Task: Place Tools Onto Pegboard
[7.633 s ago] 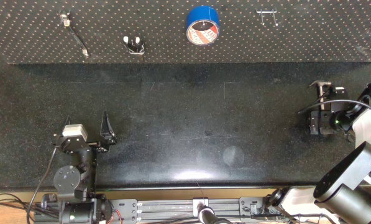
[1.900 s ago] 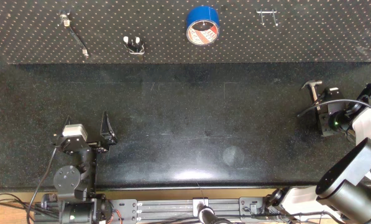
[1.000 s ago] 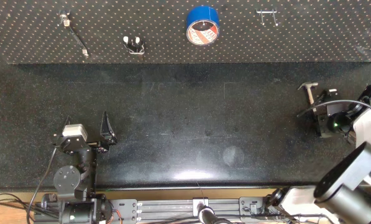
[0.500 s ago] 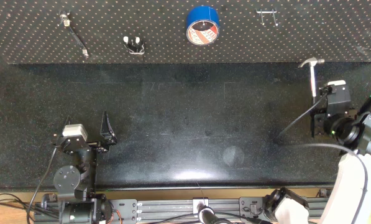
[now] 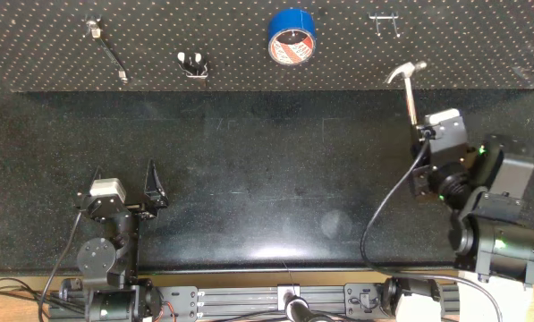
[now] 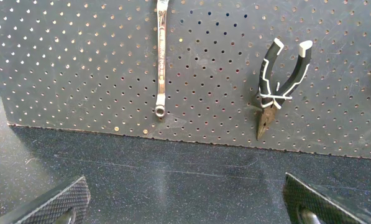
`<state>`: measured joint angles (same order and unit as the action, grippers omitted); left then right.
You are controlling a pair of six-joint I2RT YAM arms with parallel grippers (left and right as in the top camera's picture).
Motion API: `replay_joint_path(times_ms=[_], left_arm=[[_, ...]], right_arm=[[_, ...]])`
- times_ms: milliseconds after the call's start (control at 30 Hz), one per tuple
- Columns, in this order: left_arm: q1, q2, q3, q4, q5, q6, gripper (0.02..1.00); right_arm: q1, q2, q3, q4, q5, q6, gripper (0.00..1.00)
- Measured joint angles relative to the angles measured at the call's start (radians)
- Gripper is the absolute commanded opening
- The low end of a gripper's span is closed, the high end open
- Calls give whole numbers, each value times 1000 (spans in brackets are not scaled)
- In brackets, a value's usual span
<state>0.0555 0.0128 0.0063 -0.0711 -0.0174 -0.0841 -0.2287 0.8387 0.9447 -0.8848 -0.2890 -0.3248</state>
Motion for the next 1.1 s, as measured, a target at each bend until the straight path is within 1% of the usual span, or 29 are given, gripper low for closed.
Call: replay_joint_path(times_ms=[133,233,367,500,733,833,967,1100], left_arm=[[0,0,0,0,0,0,996],[0,0,0,0,0,0,996],[0,0,0,0,0,0,996],[0,0,0,0,0,0,996],[0,0,0,0,0,0,996],[0,0,0,0,0,0,996],[0,0,0,0,0,0,996],[0,0,0,0,0,0,996]], right_arm=[[13,-1,51,-1,45,63,75],[35,-7,101,8,51,96,75],[35,5,109,35,52,119,77],[37,58,109,77,53,130,75],[88,166,109,193,58,133,77],[105,200,109,214,73,134,75],[167,256,109,262,134,132,75],[196,289,109,298,161,129,75]])
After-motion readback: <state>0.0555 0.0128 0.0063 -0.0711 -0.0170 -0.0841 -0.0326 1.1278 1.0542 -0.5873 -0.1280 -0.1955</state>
